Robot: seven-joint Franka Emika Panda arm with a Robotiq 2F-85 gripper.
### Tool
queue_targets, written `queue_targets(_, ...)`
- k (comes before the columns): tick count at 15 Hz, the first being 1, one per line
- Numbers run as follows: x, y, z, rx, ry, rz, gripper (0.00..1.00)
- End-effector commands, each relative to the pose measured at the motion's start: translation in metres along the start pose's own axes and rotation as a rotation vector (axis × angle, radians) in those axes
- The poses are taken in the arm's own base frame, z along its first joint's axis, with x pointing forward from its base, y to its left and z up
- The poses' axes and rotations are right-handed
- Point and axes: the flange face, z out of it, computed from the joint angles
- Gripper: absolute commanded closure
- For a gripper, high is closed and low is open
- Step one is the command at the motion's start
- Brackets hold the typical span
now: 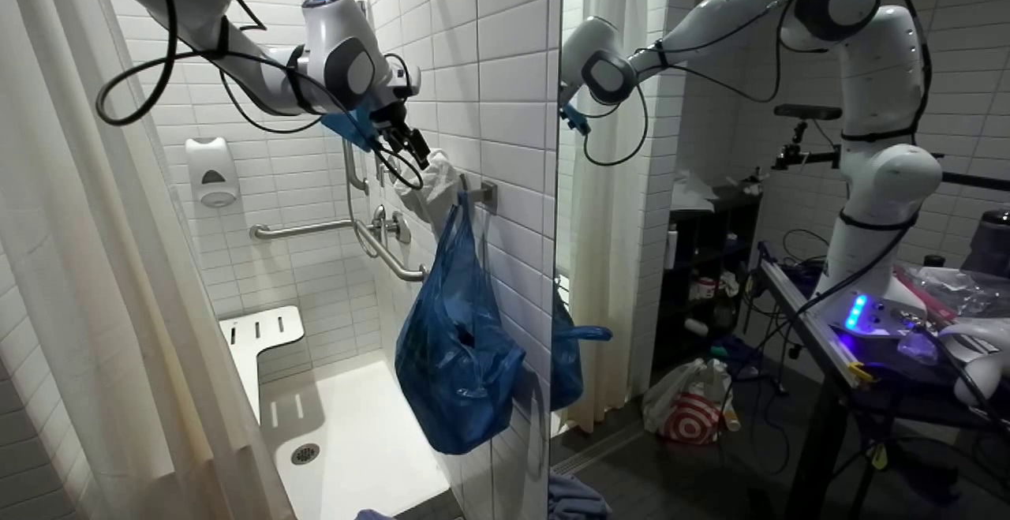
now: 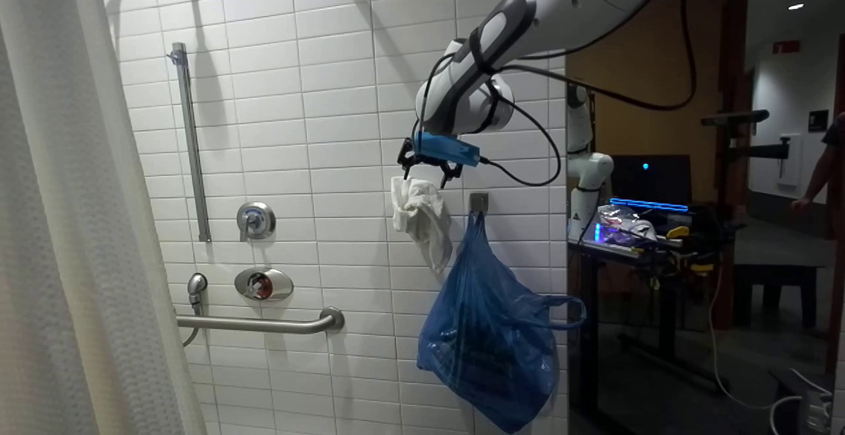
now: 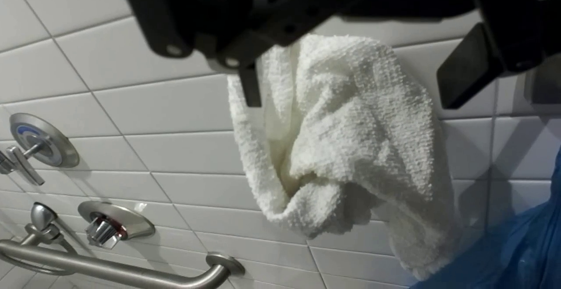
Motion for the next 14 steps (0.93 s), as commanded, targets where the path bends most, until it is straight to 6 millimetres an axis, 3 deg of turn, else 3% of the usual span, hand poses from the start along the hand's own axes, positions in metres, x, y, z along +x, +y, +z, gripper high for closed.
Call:
queue_targets(1, 0.006, -0.009, 0.003, -0.033, -0.013, 0.004, 0.0)
queue_targets(9, 0.012, -0.01, 0.001, -0.093, -0.085, 0.035, 0.0)
queue_targets(14, 0.024, -0.012, 0.012, -0.127, -0.124, 0.052, 0.0)
